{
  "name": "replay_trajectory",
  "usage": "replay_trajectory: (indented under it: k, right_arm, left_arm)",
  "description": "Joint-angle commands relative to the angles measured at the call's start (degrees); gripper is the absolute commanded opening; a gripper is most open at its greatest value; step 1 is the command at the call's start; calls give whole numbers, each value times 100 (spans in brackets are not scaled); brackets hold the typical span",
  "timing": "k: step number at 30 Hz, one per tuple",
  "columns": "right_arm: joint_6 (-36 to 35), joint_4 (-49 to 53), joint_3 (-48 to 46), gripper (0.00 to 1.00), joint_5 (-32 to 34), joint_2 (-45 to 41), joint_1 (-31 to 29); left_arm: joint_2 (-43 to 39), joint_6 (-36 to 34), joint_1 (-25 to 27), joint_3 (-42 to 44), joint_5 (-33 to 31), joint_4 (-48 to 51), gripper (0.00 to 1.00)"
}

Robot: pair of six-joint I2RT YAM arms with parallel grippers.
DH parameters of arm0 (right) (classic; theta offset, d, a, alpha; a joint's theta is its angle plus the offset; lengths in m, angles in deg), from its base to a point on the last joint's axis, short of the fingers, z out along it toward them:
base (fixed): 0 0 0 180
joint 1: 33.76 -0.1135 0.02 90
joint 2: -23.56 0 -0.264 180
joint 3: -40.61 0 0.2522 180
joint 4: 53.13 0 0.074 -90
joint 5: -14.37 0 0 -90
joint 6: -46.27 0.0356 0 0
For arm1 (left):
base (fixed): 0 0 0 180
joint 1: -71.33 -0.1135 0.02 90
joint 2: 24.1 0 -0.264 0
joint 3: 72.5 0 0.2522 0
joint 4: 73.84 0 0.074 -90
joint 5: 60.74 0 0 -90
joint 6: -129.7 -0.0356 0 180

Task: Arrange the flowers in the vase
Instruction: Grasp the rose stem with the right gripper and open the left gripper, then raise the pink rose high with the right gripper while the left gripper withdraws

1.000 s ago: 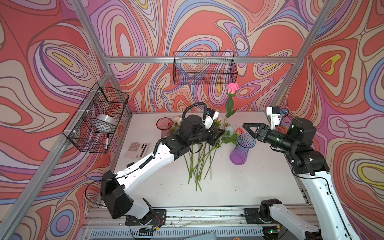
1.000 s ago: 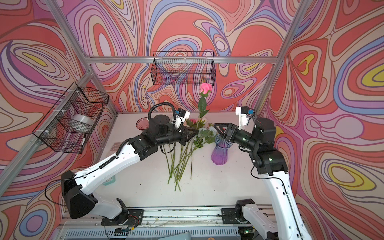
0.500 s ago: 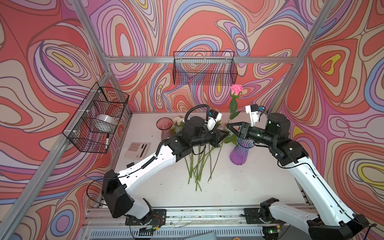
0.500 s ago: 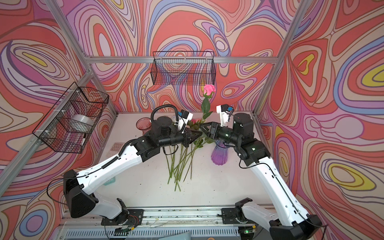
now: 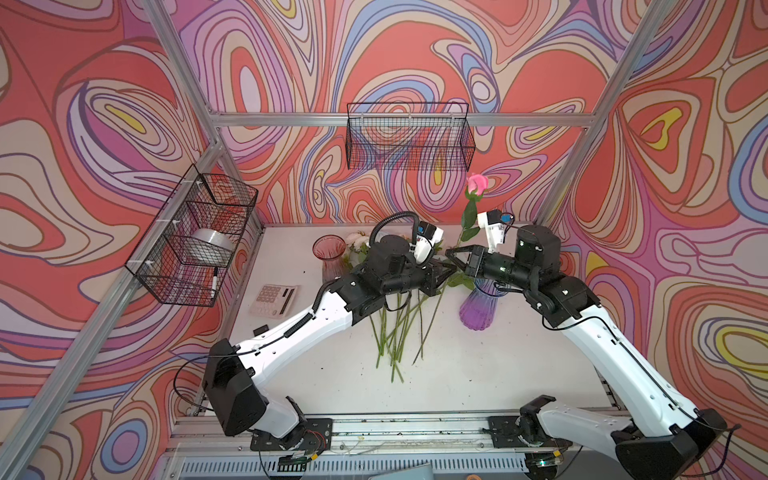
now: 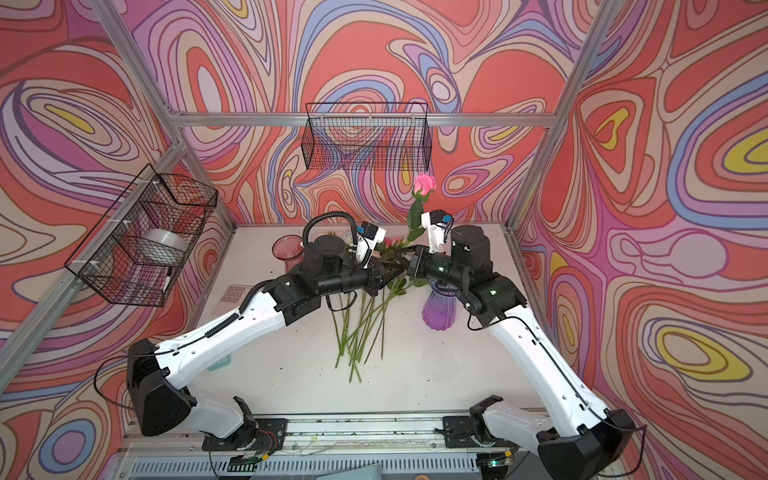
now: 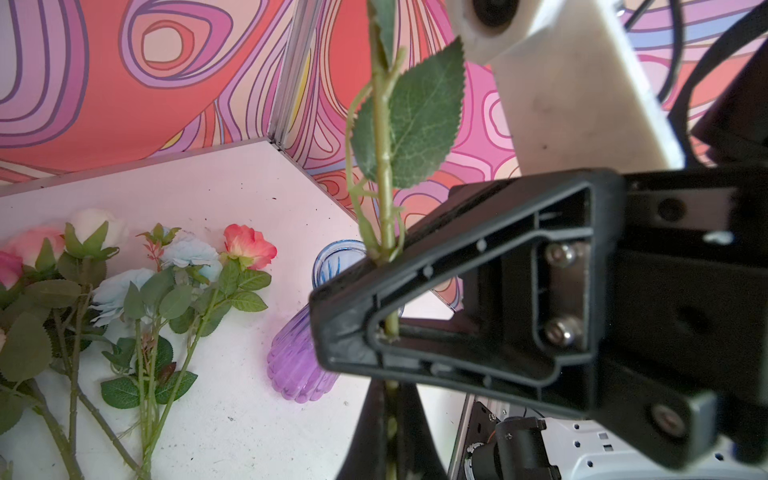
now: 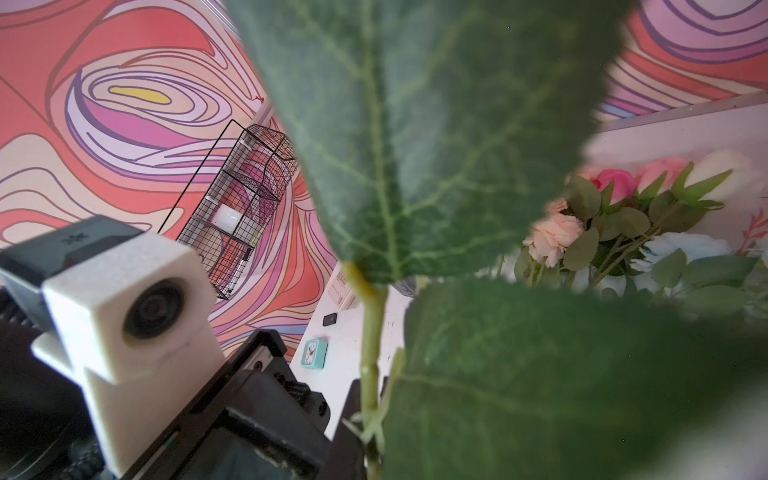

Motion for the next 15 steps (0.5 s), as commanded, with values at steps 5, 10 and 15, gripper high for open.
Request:
replay_trajectory:
  k: [5, 10, 15]
  right_arm:
    - [-272, 80, 239, 5, 648, -42, -79]
    - [-715, 522, 853, 5, 1397, 173, -79]
    - [-1399, 1254, 1988, 5, 2617, 514, -77]
  left_arm:
    - [-508, -51, 34, 366, -425, -152, 57]
    - [-1245, -309, -24, 849, -1108, 156, 71]
    - [-2145, -467, -94, 1526, -1631, 349, 76]
